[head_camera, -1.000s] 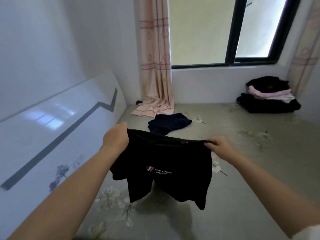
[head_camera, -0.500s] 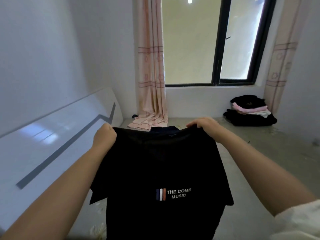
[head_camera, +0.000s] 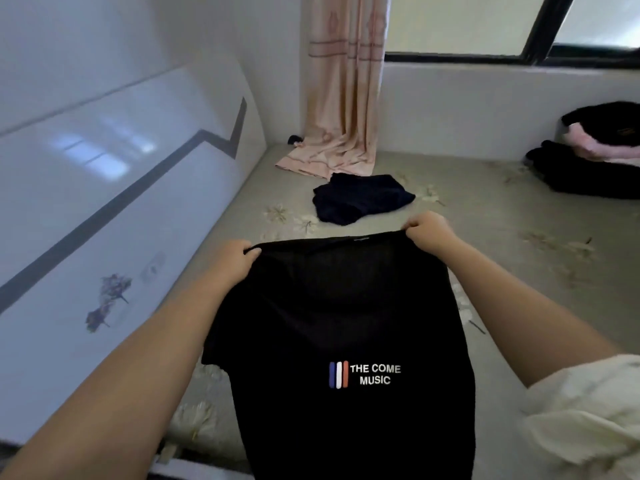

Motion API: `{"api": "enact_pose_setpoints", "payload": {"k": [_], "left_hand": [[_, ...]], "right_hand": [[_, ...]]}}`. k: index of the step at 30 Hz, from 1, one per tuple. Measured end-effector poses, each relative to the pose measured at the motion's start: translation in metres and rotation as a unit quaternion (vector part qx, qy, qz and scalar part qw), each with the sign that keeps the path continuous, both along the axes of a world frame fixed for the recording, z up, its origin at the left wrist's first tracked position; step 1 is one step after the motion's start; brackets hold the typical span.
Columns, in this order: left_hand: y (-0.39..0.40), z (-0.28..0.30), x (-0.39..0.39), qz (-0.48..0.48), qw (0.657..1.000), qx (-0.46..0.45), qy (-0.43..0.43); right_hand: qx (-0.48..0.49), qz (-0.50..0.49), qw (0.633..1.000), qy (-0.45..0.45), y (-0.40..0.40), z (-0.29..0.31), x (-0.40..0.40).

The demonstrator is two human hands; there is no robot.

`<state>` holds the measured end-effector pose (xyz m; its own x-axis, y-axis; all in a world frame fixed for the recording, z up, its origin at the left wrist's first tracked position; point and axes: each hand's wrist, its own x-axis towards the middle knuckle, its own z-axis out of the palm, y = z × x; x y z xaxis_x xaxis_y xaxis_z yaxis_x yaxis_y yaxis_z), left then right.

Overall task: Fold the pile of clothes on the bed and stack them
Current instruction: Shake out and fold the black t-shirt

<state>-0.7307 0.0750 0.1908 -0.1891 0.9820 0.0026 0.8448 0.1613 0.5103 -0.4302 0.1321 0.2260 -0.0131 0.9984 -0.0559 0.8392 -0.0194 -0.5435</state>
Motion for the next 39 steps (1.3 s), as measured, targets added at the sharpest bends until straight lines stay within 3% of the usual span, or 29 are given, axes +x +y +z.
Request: {"api": "enact_pose_setpoints", "payload": {"k": [7, 15, 24, 27, 32, 35, 39], "left_hand": [[0.109, -0.123, -0.024, 0.072, 0.991, -0.101, 0.055], [0.207, -0.261, -0.066, 0.065, 0.991, -0.048, 0.107], [0.308, -0.37, -0.08, 0.069, 0.987, -0.092, 0.115], [0.317, -0.39, -0.075, 0.037, 0.982, -0.068, 0.17], [0.317, -0.409, -0.051, -0.187, 0.971, -0.02, 0.15], [0.326, -0.415, -0.043, -0.159, 0.98, 0.008, 0.117], [0.342, -0.412, -0.035, -0.078, 0.994, -0.009, 0.074]], "right_hand": [[-0.091, 0.054, 0.994, -0.014, 0.122, -0.133, -0.034], [-0.062, 0.023, 0.998, -0.019, 0.231, -0.27, -0.07], [-0.09, -0.044, 0.994, -0.054, 0.316, -0.392, -0.08], [-0.087, -0.047, 0.994, -0.039, 0.325, -0.414, -0.083], [-0.123, -0.037, 0.991, 0.042, 0.317, -0.414, -0.044], [-0.212, -0.033, 0.977, 0.02, 0.298, -0.401, -0.003], [-0.297, 0.109, 0.945, -0.084, 0.273, -0.394, 0.009]]}}
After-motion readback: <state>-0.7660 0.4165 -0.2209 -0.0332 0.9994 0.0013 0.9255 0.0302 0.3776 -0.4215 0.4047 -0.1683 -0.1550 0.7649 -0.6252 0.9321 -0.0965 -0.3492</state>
